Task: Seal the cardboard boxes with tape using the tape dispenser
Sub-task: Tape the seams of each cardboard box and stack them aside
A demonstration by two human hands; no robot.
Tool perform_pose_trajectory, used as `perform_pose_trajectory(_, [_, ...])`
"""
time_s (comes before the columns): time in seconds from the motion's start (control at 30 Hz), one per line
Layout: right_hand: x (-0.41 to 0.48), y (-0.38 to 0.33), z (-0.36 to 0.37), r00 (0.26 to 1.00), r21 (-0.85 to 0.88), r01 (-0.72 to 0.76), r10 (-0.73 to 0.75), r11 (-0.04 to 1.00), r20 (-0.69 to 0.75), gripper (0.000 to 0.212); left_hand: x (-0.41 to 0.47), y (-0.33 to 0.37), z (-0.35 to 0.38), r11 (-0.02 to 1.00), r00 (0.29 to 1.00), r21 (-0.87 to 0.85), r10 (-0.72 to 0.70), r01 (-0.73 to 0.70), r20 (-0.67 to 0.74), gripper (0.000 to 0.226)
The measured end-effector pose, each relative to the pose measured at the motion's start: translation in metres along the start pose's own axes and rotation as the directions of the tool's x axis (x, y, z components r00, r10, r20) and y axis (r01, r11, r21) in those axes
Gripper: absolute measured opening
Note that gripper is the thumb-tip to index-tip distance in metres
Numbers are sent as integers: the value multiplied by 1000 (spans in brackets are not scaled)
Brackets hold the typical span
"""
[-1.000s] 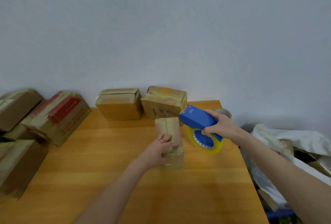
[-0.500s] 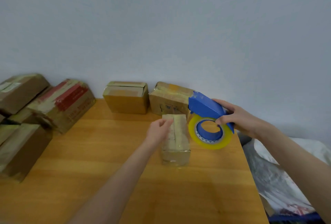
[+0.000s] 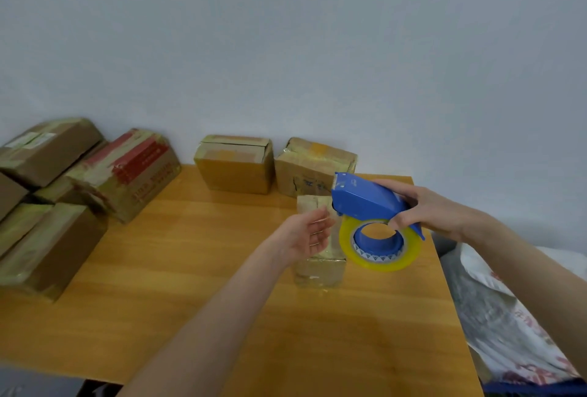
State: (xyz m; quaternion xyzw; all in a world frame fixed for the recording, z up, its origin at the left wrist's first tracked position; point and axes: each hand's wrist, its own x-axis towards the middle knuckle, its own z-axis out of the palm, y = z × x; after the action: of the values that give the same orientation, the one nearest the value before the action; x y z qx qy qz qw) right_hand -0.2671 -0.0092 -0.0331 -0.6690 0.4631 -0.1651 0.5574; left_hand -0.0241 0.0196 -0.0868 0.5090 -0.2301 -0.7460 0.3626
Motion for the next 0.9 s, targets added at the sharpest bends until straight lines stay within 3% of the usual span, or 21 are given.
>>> perform_pose_trajectory(0.3, [0,2,-1,999,-25,-13,14,1000,36,85,2,-6,-6,999,999,-1,47,-47,-8,23])
perform_pose_trajectory(0.47, [-3,0,1,999,-142,4,3,990,48,71,1,-7,-11,977,989,177,132,-118,-68,13])
perform_pose_trajectory(0.6, [-2,1,9,998,-319,18,3,948,65,79,-1,-8,-10,881,942,434,286,-187,-174,10])
perform_pose_trajectory(0.73, [-1,4,18,996,-454,49,-11,890,85,71,-3,-19,-15,867,941,475,273,-150,-202,12])
perform_pose_trajectory(0.9, [-6,22,16,993,-467,66,-15,882,113,73,-12,-28,-32,867,922,489,265,-100,-281,13])
